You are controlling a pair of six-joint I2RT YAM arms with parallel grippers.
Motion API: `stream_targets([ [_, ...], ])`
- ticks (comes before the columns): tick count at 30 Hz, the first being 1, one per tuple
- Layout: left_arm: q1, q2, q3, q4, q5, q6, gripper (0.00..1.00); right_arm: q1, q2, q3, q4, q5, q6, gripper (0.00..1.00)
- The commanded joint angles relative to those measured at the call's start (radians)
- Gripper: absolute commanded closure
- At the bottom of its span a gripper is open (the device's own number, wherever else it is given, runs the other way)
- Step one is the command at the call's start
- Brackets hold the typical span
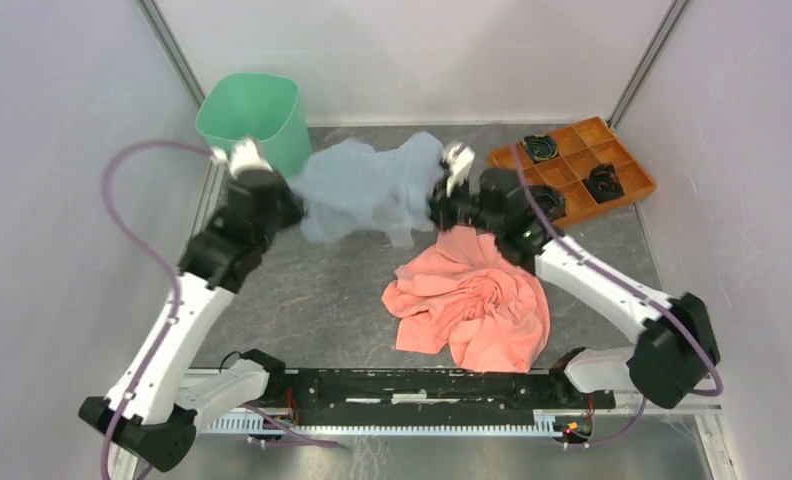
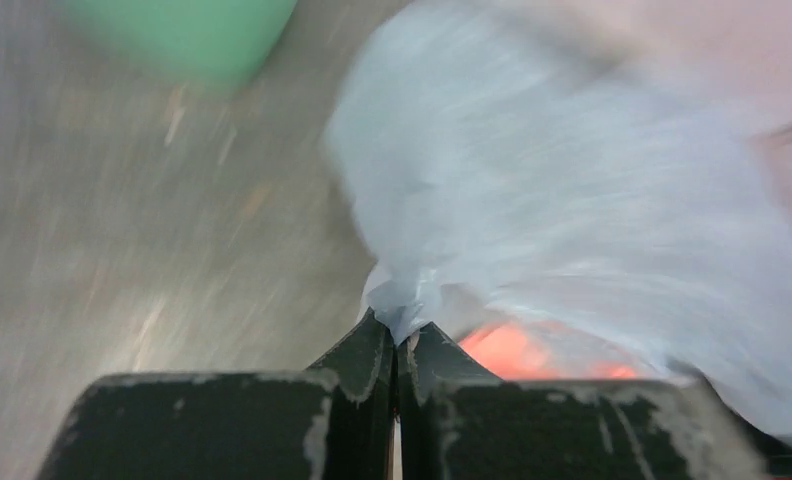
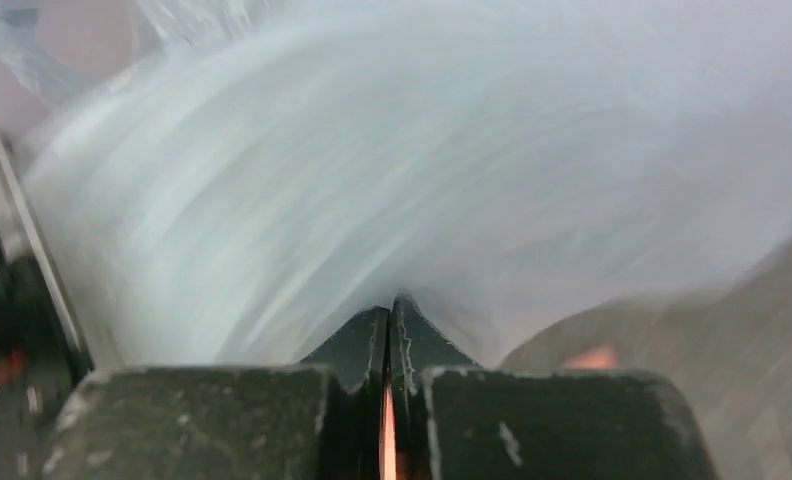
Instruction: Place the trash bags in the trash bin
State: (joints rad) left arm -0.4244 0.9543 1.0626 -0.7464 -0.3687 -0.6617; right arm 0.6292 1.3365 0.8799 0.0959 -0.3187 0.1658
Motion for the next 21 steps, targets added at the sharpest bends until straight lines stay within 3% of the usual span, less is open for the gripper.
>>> stream_targets([
  [1, 0.005, 0.013, 0.443, 0.252, 0.070, 0.191, 0.98, 0.000, -0.165, 0.323, 0.049, 0.071, -0.100, 0.99],
  [4, 0.005, -0.064, 0.492, 0.419, 0.178, 0.224, 0.98, 0.000, -0.289, 0.285, 0.193, 0.039, -0.081, 0.99],
  [7, 0.004, -0.229, 0.275, 0.631, 0.170, 0.218, 0.98, 0.001, -0.415, 0.073, 0.391, 0.041, -0.062, 0.99],
  [9, 0.005, -0.311, 0.111, 0.648, 0.073, 0.178, 0.98, 0.000, -0.441, -0.053, 0.431, 0.095, -0.055, 0.99],
  [11, 0.006, -0.331, -0.004, 0.504, -0.080, 0.117, 0.98, 0.001, -0.410, -0.110, 0.352, 0.158, -0.042, 0.99],
  [16, 0.004, -0.199, -0.067, -0.004, -0.252, -0.051, 0.98, 0.001, -0.236, -0.129, 0.157, 0.117, -0.037, 0.99],
  [21, 0.005, -0.234, -0.080, 0.013, -0.170, -0.008, 0.98, 0.000, -0.164, -0.053, 0.100, 0.104, -0.067, 0.99],
])
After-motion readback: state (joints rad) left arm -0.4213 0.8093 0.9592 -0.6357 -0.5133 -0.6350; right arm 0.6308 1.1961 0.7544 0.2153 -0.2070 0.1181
